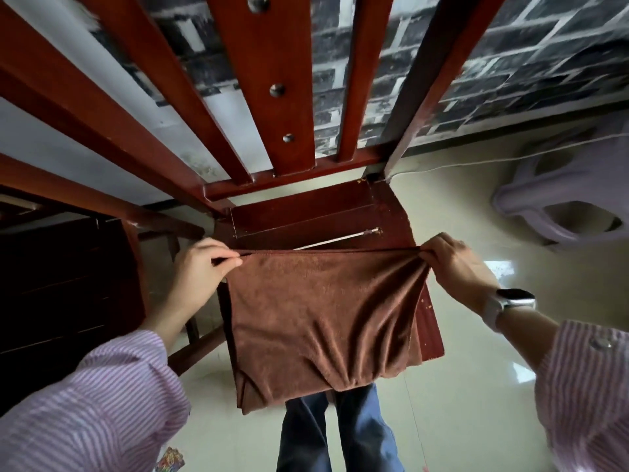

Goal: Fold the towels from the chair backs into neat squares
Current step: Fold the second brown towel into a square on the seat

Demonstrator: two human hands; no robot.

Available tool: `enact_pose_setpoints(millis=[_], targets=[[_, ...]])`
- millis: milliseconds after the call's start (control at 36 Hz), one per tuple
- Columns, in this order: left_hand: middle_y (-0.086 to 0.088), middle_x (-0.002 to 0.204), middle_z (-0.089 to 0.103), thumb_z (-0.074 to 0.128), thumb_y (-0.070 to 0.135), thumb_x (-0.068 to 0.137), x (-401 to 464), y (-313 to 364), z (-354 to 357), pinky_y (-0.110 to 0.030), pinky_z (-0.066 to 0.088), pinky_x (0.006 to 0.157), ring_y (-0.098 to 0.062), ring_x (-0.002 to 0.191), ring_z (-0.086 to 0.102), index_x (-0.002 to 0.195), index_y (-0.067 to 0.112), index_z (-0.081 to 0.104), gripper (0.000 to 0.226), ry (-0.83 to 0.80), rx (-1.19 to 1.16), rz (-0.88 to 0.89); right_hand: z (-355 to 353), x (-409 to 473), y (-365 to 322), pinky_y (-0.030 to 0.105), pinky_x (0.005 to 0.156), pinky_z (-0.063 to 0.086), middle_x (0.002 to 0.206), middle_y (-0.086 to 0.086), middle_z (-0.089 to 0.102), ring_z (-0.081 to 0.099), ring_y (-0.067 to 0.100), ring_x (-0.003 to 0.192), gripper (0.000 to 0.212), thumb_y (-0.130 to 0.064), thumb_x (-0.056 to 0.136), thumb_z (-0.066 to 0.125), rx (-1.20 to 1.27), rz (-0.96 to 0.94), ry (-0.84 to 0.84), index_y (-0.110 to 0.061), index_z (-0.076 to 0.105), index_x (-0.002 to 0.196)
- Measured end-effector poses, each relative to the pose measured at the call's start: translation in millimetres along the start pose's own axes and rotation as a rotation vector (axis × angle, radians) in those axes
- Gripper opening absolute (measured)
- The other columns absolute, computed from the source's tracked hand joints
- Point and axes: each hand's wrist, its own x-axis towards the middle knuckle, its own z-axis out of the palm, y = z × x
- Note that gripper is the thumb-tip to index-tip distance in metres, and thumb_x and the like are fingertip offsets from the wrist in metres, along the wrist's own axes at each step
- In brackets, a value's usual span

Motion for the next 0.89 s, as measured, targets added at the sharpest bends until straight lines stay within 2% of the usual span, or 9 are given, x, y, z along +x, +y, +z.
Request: enact_pose_setpoints(millis=[56, 167, 250, 333, 472, 528, 639, 750, 889], targets=[[-0.011, 0.084, 0.067, 0.077, 0.004, 0.068, -10.4, 15.8, -18.0, -0.018, 0.040, 0.068, -0.022, 0.075, 0.061, 0.078, 0.001, 0.074, 0.011, -0.001, -0.011, 0.029, -23.3, -17.6, -4.9, 0.041, 0.076, 0.045, 0.091, 0.018, 0.062, 0.058, 0.038, 0.082, 0.014, -0.009, 0.089, 0.054, -0.038, -0.033, -0.006, 0.000, 0.064, 0.093], [-0.008, 0.077, 0.068, 0.080, 0.004, 0.062, -31.9, 46.8, -52.2, -0.020, 0.040, 0.067, -0.011, 0.071, 0.054, 0.071, 0.004, 0.074, 0.010, 0.019, 0.040, 0.149, -63.5, -54.8, -10.6, 0.037, 0.065, 0.045, 0.078, 0.014, 0.063, 0.061, 0.038, 0.067, 0.014, -0.012, 0.086, 0.053, -0.073, -0.054, 0.043, -0.003, 0.064, 0.084], [-0.006, 0.073, 0.068, 0.082, 0.004, 0.059, -45.0, 75.5, -80.1, -0.014, 0.037, 0.073, -0.009, 0.074, 0.049, 0.068, 0.005, 0.074, 0.012, 0.091, 0.083, 0.203, -101.2, -83.9, -25.9, 0.033, 0.069, 0.039, 0.088, 0.015, 0.063, 0.059, 0.037, 0.076, 0.010, -0.006, 0.089, 0.054, -0.045, 0.004, 0.163, -0.002, 0.064, 0.091], [-0.006, 0.074, 0.069, 0.081, 0.005, 0.060, -54.0, 109.0, -111.2, -0.003, 0.029, 0.079, -0.007, 0.076, 0.049, 0.067, 0.006, 0.074, 0.010, 0.144, 0.072, 0.233, -138.2, -106.0, -36.8, 0.035, 0.073, 0.041, 0.094, 0.014, 0.060, 0.056, 0.035, 0.084, 0.015, -0.005, 0.091, 0.047, -0.017, 0.042, 0.235, -0.003, 0.061, 0.098], [0.011, 0.088, 0.064, 0.070, 0.019, 0.078, -57.9, 165.2, -170.6, -0.027, 0.044, 0.082, -0.011, 0.088, 0.060, 0.078, 0.018, 0.074, 0.004, 0.090, 0.046, 0.172, -205.7, -129.0, -46.9, 0.036, 0.065, 0.048, 0.079, 0.015, 0.059, 0.059, 0.034, 0.072, 0.010, 0.004, 0.085, 0.056, -0.128, -0.043, 0.354, 0.000, 0.063, 0.091], [0.006, 0.093, 0.065, 0.066, 0.016, 0.082, -57.6, 190.7, -193.5, -0.025, 0.040, 0.080, -0.015, 0.089, 0.060, 0.084, 0.014, 0.074, 0.008, 0.100, 0.063, 0.223, -233.7, -134.6, -51.8, 0.036, 0.064, 0.048, 0.077, 0.013, 0.057, 0.059, 0.034, 0.069, 0.009, -0.002, 0.087, 0.054, -0.156, -0.059, 0.405, -0.001, 0.062, 0.090], [0.000, 0.097, 0.067, 0.061, 0.007, 0.085, -54.5, 231.0, -236.0, -0.019, 0.037, 0.082, -0.018, 0.091, 0.061, 0.088, 0.007, 0.073, 0.012, 0.164, 0.078, 0.328, -289.0, -142.7, -65.6, 0.041, 0.067, 0.050, 0.078, 0.015, 0.059, 0.060, 0.035, 0.071, 0.034, -0.023, 0.089, 0.036, -0.149, -0.130, 0.509, -0.001, 0.061, 0.088], [0.000, 0.096, 0.067, 0.059, 0.004, 0.086, -48.5, 258.7, -273.1, -0.023, 0.040, 0.085, -0.015, 0.090, 0.060, 0.088, 0.009, 0.071, 0.014, 0.250, 0.072, 0.436, -342.9, -152.6, -85.7, 0.044, 0.073, 0.046, 0.085, 0.018, 0.061, 0.059, 0.037, 0.077, 0.020, -0.011, 0.089, 0.044, -0.183, -0.134, 0.643, 0.000, 0.061, 0.094], [-0.002, 0.096, 0.069, 0.056, 0.005, 0.087, -43.3, 288.3, -306.2, -0.023, 0.040, 0.080, -0.018, 0.087, 0.063, 0.093, 0.012, 0.069, 0.016, 0.350, 0.084, 0.489, -388.6, -157.6, -95.4, 0.043, 0.074, 0.045, 0.087, 0.015, 0.064, 0.063, 0.035, 0.076, 0.020, -0.009, 0.088, 0.044, -0.262, -0.185, 0.752, -0.003, 0.062, 0.096]])
